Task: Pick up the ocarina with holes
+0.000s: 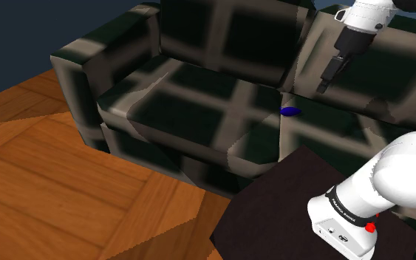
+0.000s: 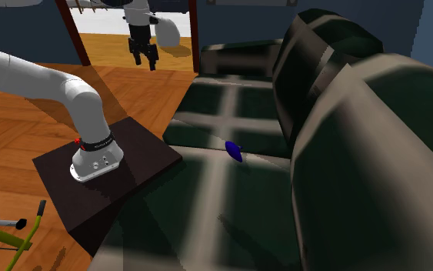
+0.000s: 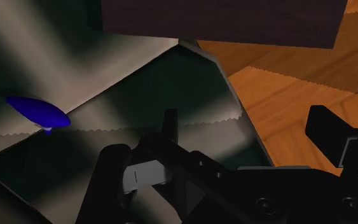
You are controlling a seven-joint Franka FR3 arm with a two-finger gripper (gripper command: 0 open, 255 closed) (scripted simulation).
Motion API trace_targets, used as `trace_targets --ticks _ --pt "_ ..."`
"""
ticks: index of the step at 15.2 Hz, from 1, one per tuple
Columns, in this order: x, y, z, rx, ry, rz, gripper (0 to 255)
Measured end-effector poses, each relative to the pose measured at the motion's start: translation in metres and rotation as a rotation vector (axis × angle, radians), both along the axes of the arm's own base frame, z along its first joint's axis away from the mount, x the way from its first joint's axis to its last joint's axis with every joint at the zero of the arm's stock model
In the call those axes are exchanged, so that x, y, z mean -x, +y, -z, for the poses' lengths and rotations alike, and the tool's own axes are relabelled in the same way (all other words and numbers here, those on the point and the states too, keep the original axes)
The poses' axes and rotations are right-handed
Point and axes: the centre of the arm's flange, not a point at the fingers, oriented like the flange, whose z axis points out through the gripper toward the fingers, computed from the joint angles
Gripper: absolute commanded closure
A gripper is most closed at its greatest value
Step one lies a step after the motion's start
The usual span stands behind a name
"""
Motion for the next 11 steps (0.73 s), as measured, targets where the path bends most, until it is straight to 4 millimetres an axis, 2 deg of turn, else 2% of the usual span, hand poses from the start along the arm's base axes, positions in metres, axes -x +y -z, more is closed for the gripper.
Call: trace_targets --ticks 6,11 --pt "-0.002 -0.058 0.048 0.006 -0.015 -0.106 0" --pt "-0.012 -0.103 0.091 0.01 -0.028 -0.196 0"
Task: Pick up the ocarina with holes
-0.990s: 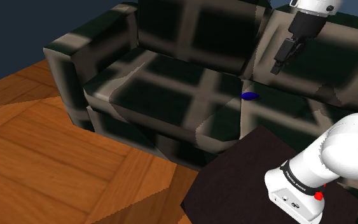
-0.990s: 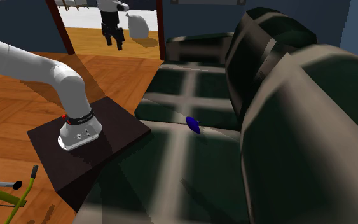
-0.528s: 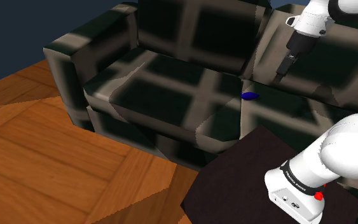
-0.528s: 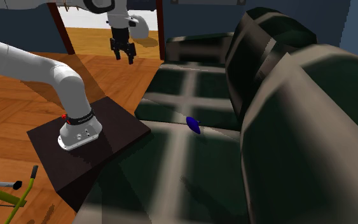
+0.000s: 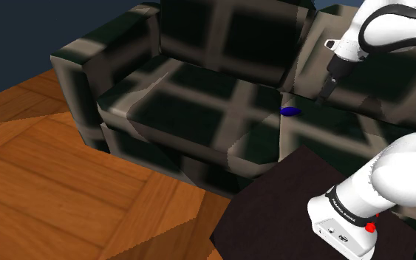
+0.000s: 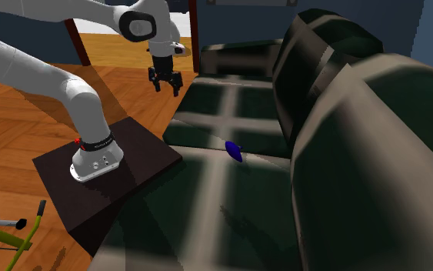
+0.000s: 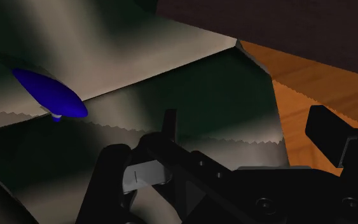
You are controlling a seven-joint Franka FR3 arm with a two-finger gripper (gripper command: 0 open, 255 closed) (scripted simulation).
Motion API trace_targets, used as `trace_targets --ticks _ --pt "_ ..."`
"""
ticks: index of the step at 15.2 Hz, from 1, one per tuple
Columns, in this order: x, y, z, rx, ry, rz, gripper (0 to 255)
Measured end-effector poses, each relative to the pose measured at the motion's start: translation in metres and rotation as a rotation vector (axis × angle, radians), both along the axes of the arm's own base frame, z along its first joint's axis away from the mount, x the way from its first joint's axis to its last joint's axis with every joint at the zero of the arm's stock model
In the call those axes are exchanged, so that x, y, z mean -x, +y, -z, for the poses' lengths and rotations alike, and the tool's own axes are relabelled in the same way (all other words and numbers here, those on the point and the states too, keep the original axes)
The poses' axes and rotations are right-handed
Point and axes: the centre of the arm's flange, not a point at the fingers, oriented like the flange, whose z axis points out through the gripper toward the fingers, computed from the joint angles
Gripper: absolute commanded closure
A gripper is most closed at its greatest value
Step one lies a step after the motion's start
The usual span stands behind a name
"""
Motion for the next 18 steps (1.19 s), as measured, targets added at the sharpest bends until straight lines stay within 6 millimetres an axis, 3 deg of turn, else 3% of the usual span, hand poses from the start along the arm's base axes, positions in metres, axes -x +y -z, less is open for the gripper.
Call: trace_targets --ticks 9,18 --pt "-0.026 -0.088 0.075 0.008 -0.024 -0.16 0" --pt "-0.069 -0.165 0.149 0.017 -0.044 -0.319 0"
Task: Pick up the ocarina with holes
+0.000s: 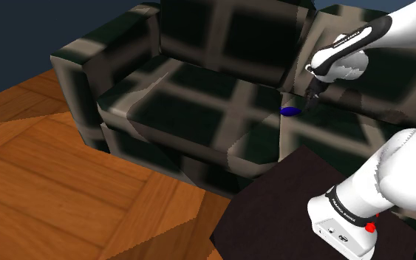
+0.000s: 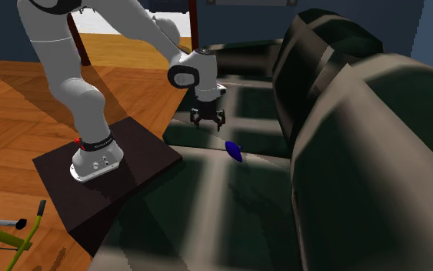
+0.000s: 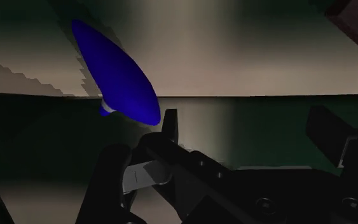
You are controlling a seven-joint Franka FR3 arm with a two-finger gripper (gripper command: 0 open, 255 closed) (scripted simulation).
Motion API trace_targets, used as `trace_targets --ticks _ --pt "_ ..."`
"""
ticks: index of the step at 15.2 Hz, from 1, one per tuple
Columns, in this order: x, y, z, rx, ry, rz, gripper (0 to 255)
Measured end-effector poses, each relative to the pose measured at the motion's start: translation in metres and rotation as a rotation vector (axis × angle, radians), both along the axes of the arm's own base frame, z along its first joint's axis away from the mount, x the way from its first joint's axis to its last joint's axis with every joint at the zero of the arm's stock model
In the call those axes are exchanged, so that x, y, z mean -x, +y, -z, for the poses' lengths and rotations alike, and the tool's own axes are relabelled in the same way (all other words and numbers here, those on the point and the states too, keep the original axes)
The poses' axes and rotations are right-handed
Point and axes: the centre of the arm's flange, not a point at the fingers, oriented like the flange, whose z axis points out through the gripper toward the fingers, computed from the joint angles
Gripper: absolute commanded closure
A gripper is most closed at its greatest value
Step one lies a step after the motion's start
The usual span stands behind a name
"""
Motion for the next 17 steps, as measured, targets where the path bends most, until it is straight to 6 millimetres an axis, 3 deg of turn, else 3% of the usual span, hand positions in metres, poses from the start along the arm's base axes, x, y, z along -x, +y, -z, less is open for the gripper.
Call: trace_targets --ticks 7,10,17 --pt "-0.043 -0.061 0.048 0.011 -0.022 -0.126 0" --pt "-0.064 -0.086 0.078 0.013 -0.029 -0.18 0" --pt "-0.071 -0.091 0.112 0.012 -0.033 -0.199 0"
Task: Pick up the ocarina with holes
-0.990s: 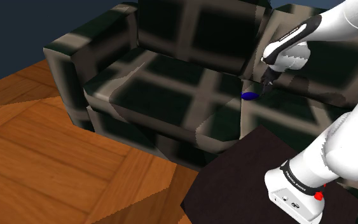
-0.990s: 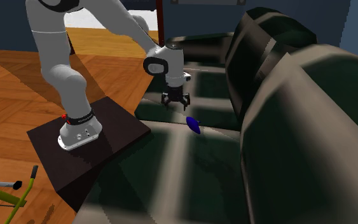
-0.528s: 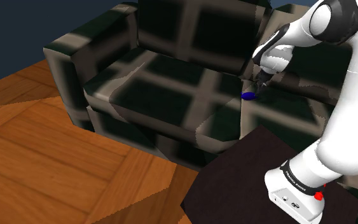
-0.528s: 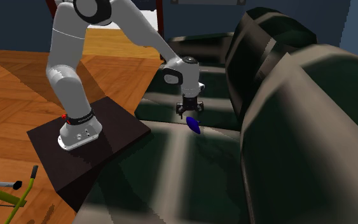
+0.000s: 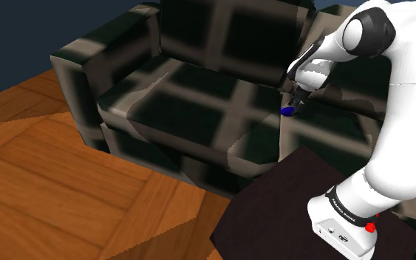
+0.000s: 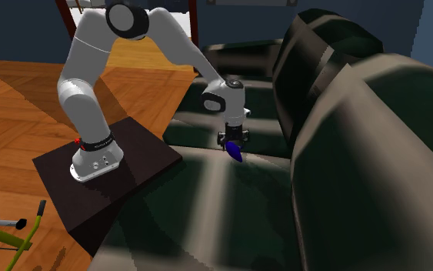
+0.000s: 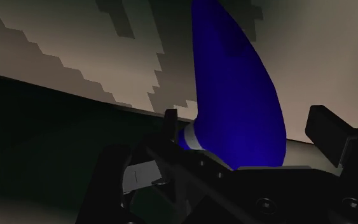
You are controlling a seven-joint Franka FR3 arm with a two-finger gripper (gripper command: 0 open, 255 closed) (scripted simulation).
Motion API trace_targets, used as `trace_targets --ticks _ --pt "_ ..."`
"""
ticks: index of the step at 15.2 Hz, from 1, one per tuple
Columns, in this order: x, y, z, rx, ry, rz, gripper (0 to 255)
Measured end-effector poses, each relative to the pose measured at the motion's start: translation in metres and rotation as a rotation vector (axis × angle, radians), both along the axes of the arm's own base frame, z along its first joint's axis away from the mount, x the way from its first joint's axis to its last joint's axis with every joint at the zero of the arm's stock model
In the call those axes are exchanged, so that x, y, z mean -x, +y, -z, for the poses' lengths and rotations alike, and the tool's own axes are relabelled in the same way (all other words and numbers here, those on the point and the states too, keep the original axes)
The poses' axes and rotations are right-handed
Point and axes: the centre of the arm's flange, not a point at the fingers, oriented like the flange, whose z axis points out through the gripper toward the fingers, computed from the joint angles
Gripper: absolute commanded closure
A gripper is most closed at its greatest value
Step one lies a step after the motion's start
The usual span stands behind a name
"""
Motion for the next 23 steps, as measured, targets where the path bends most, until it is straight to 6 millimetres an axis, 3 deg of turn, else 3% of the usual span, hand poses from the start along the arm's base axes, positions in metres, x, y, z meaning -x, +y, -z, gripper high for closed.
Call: trace_targets --ticks 2,3,14,23 --pt "0.001 0.0 0.011 0.0 0.0 0.0 0" --pt "0.001 0.0 0.012 0.0 0.0 0.0 255" --pt "0.001 -0.001 0.011 0.001 -0.001 0.0 255" --pt "0.001 -0.001 -0.034 0.0 0.0 0.0 255"
